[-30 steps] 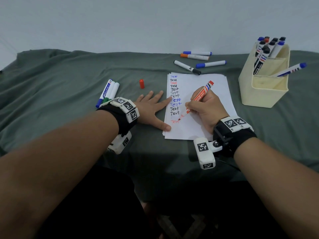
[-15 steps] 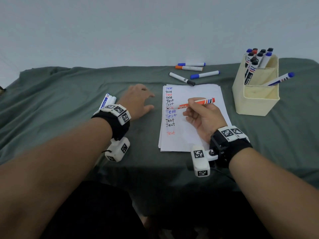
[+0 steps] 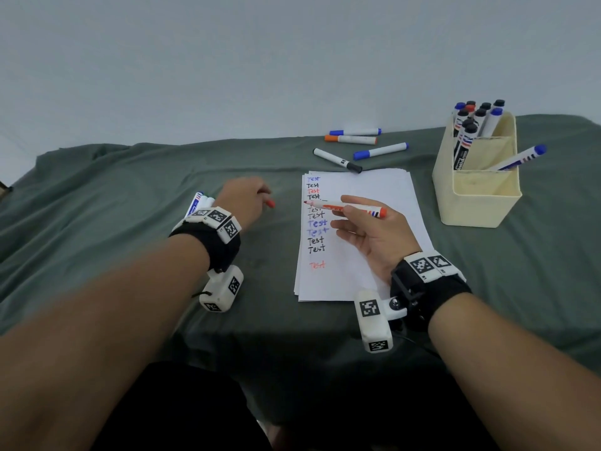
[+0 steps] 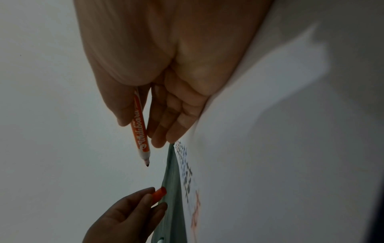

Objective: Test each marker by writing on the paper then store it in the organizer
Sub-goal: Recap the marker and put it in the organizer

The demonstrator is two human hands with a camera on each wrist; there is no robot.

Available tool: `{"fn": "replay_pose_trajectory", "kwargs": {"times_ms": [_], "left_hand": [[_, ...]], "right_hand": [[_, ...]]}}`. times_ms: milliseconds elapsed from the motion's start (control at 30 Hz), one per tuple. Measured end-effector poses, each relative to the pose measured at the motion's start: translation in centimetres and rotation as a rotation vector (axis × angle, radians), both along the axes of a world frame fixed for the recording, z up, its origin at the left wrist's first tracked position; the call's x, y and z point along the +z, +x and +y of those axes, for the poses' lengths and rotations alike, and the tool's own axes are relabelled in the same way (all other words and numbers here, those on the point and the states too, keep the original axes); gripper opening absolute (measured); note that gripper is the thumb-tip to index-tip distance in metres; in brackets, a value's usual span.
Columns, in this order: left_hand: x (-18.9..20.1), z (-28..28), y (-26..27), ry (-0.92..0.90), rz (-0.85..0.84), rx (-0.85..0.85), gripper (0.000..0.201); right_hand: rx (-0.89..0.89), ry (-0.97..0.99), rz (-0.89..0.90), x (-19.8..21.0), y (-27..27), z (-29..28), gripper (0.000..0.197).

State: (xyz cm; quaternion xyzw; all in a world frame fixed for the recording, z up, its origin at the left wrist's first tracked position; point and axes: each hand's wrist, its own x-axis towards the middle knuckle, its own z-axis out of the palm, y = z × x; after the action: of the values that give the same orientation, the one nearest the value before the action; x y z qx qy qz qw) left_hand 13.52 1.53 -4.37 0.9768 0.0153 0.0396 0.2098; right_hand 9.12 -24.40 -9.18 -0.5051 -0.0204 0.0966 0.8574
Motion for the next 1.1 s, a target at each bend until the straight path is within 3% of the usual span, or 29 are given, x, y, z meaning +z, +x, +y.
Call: {"fn": "replay_pose_trajectory", "kwargs": {"times_ms": [67,433,633,933,1100], "left_hand": [[-0.2,-0.2,-0.7,-0.184,-0.050,0.010,0.014],[0.3,-1.3,-2.2,-0.338,-0.024,-0.130,0.012],[0.4,-3.1,-2.7,-0.321,0.068,-0.261,0.012],[0.8,-4.7,-2.5,-0.205,0.008,-0.212,0.018],[0.0,-5.0,-2.2,-0.104,0.050,-0.311,0.022]], "right_hand": [[-0.001,-0.006,-0.005,0.1,-0.1,0.0,0.020],[0.040,-0.071,-0.046,0.3,-0.5,0.1,0.020],[0.057,-0.087,-0.066,0.3,-0.5,0.1,0.018],[0.024,-0.013,-0.019,0.4,-0.5,0.0,0.020],[-0.029,-0.015,0.027,0.8,-0.3,0.3,0.022]]}}
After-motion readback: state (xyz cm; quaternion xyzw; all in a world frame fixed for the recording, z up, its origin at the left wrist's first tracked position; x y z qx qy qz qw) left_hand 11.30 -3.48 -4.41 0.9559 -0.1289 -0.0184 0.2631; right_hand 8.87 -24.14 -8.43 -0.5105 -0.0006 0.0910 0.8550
